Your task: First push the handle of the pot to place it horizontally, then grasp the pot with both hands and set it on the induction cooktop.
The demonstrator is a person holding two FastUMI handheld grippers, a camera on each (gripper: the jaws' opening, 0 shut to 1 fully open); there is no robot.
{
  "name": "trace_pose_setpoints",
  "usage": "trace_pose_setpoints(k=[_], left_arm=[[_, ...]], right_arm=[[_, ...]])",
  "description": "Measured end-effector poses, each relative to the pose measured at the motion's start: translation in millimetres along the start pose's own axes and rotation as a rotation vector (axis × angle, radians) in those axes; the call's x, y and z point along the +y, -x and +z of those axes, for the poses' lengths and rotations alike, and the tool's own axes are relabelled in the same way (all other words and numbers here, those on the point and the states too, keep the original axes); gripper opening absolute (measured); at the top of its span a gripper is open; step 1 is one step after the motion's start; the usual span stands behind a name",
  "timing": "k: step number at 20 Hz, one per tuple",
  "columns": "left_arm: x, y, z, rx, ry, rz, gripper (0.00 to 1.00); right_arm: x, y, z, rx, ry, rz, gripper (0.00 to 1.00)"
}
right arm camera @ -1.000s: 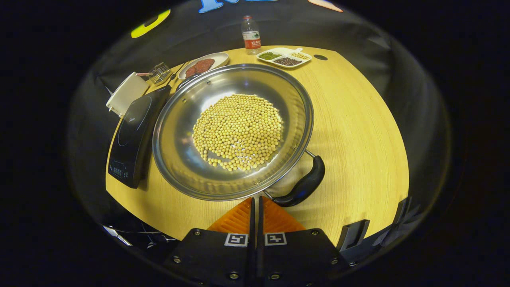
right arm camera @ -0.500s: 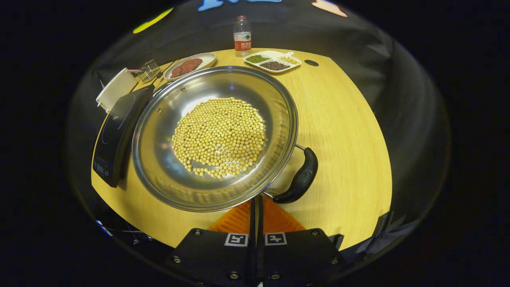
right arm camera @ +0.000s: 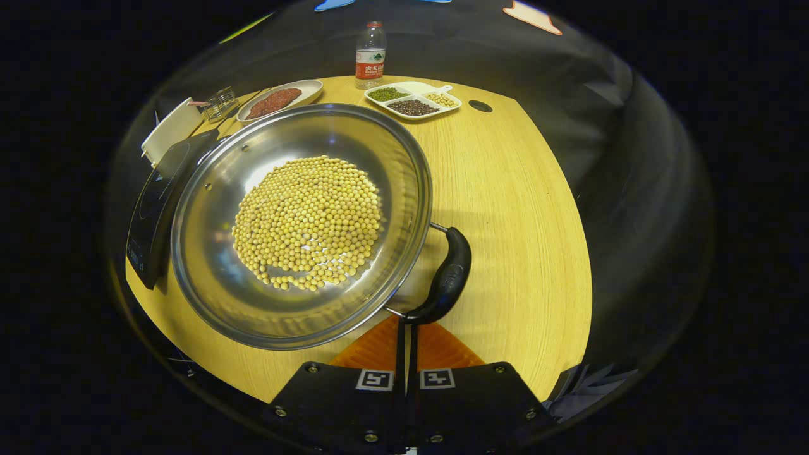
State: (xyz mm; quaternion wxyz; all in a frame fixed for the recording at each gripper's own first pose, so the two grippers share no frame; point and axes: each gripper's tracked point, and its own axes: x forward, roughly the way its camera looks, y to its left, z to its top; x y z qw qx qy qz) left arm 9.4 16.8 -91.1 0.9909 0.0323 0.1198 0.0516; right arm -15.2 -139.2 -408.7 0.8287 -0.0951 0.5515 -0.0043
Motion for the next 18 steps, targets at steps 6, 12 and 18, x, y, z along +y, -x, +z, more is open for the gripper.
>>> trace_pose_setpoints(k=[6, 12, 18], left_arm=[[-3.5, 1.0, -3.1, 0.012, -0.005, 0.005, 0.96], [-6.6, -1.3, -12.2, 0.034, 0.0, 0.005, 0.97], [-18.8, -12.8, -28.7, 0.062, 0.015, -0.028, 0.95]], right_arm=[[-18.7, -9.9, 20.1, -0.009, -0.03, -0.004, 0.01], [-30.1, -19.3, 38.4, -0.031, -0.02, -0.013, 0.01], [-34.3, -8.4, 43.3, -0.099, -0.044, 0.004, 0.01]])
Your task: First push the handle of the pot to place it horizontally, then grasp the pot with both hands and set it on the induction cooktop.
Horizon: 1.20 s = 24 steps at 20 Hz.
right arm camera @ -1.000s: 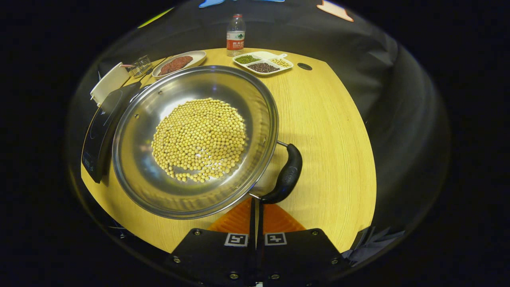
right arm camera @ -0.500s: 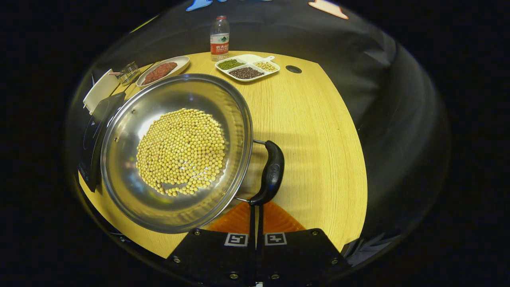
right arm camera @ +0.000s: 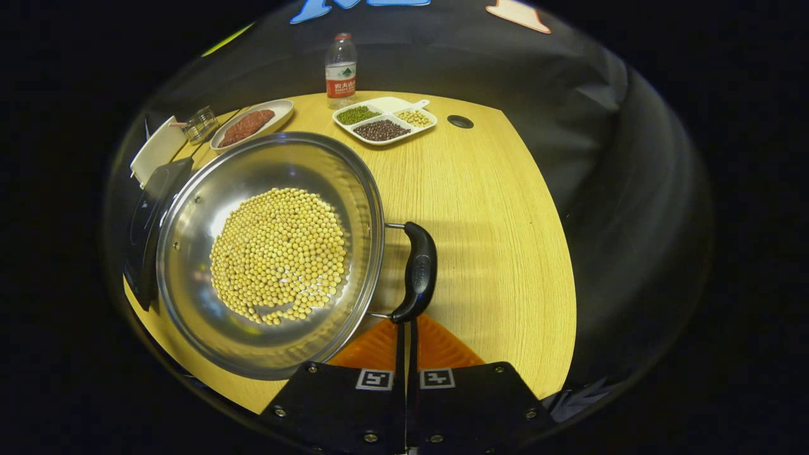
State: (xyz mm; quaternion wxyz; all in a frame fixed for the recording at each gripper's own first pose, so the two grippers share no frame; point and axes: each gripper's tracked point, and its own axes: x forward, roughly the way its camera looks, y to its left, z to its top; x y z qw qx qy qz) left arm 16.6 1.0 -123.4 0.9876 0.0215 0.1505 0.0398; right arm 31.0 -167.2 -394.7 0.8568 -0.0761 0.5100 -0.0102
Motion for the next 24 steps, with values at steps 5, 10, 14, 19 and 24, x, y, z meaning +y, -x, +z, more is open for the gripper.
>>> trace_pose_setpoints(k=[5, 10, 14, 19, 24], left_arm=[[-18.9, -18.5, -24.8, 0.04, 0.006, -0.049, 0.96], [-52.0, -51.4, -82.4, 0.176, 0.017, -0.143, 0.97], [-64.7, -85.2, -133.0, 0.271, -0.018, -0.168, 0.95], [-74.8, -118.7, -201.5, 0.393, -0.026, -0.165, 0.98], [-71.9, -144.0, -263.1, 0.516, -0.022, -0.131, 0.96]], right_arm=[[-6.9, 42.4, 10.9, -0.153, -0.073, 0.026, 0.77], [3.8, 66.8, 35.3, -0.287, -0.128, 0.071, 0.98], [10.9, 49.8, 44.1, -0.289, -0.127, 0.088, 0.98], [11.4, 17.2, 51.5, -0.269, -0.134, 0.087, 0.98], [12.8, -18.0, 55.1, -0.231, -0.137, 0.093, 0.98]])
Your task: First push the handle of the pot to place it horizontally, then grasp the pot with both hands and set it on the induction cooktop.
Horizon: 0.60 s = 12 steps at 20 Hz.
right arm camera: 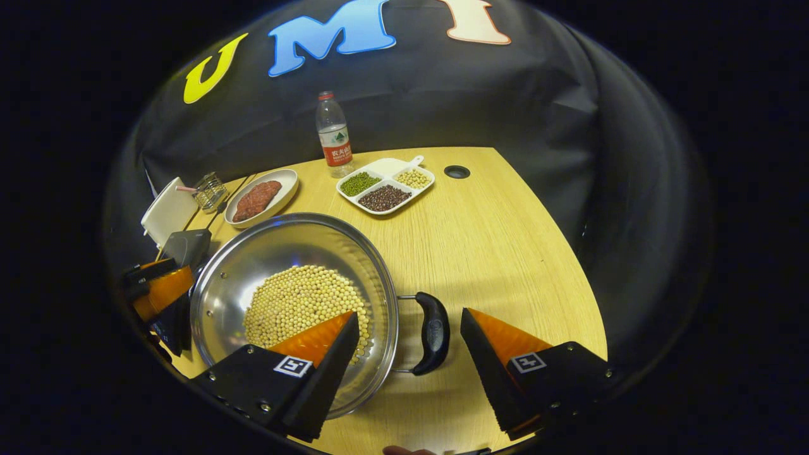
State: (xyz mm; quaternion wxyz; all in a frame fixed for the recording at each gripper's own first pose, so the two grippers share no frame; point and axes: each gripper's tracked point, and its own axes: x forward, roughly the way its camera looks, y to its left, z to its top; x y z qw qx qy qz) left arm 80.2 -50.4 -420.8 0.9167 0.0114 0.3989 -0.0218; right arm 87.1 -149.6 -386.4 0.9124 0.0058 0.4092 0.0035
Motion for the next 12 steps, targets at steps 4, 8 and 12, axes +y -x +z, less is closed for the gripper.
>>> trace_pose_setpoints(k=[4, 8, 12], left_arm=[[2.8, -23.5, -18.5, 0.05, 0.012, 0.014, 0.96], [-4.0, -33.5, -27.7, 0.08, 0.016, -0.003, 0.87], [-7.8, -34.7, -25.7, 0.083, -0.019, -0.008, 0.71]], right_arm=[[3.0, -20.1, -8.6, 0.028, -0.007, 0.013, 0.98], [-5.0, -25.9, -10.7, 0.044, -0.022, -0.011, 0.81], [-1.3, -29.7, -13.4, 0.058, -0.129, 0.056, 0.62]])
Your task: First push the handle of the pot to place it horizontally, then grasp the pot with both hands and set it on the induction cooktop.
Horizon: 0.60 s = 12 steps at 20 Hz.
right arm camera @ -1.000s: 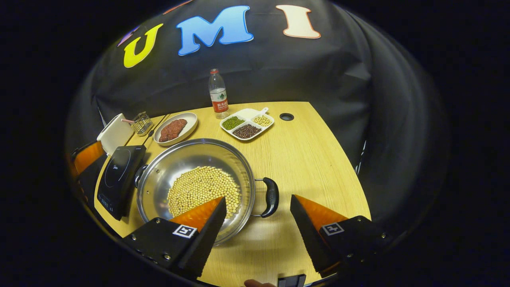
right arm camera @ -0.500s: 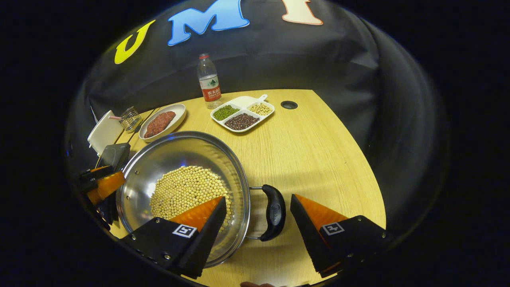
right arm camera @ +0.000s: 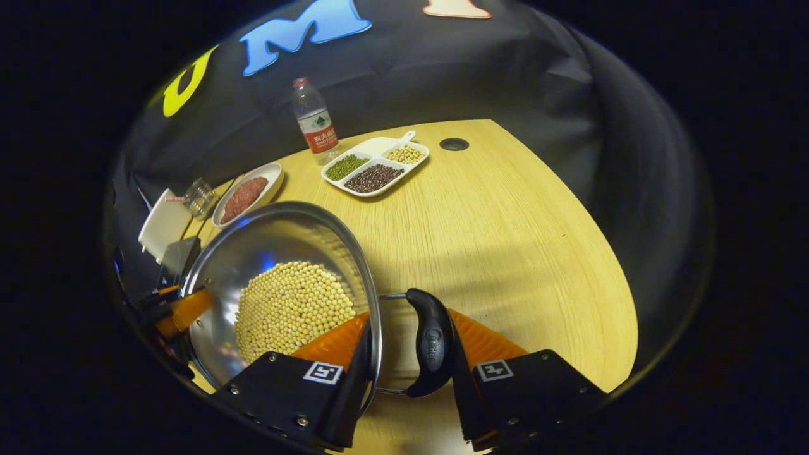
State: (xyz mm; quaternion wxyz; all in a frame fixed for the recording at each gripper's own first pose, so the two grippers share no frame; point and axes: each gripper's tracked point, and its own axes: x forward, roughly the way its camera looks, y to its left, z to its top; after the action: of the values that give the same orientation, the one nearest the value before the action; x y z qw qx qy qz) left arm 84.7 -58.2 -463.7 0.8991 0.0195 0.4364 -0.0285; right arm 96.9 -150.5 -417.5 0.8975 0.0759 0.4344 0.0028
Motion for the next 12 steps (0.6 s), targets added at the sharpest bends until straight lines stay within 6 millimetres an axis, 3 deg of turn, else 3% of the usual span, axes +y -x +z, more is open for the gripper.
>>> trace_pose_setpoints(k=[1, 2, 3, 6, 12], left_arm=[[-0.2, 0.5, -0.1, 0.005, 0.009, -0.006, 0.65], [0.0, 0.4, 0.5, 0.005, 0.006, -0.008, 0.68], [0.7, 1.2, 0.8, 0.009, -0.002, -0.009, 0.63], [2.1, 4.2, 3.4, 0.016, -0.007, -0.017, 0.61], [24.1, 41.0, 27.9, -0.023, -0.007, -0.051, 0.64]], right_arm=[[0.1, -0.1, -2.0, 0.004, 0.021, -0.008, 0.58], [-0.4, 2.3, -1.6, 0.0, 0.045, -0.015, 0.58], [1.5, 4.1, 0.6, -0.001, 0.037, -0.019, 0.56], [4.4, 8.4, 0.5, 0.008, 0.032, -0.032, 0.55], [32.6, 52.6, 11.9, -0.034, 0.021, -0.059, 0.55]])
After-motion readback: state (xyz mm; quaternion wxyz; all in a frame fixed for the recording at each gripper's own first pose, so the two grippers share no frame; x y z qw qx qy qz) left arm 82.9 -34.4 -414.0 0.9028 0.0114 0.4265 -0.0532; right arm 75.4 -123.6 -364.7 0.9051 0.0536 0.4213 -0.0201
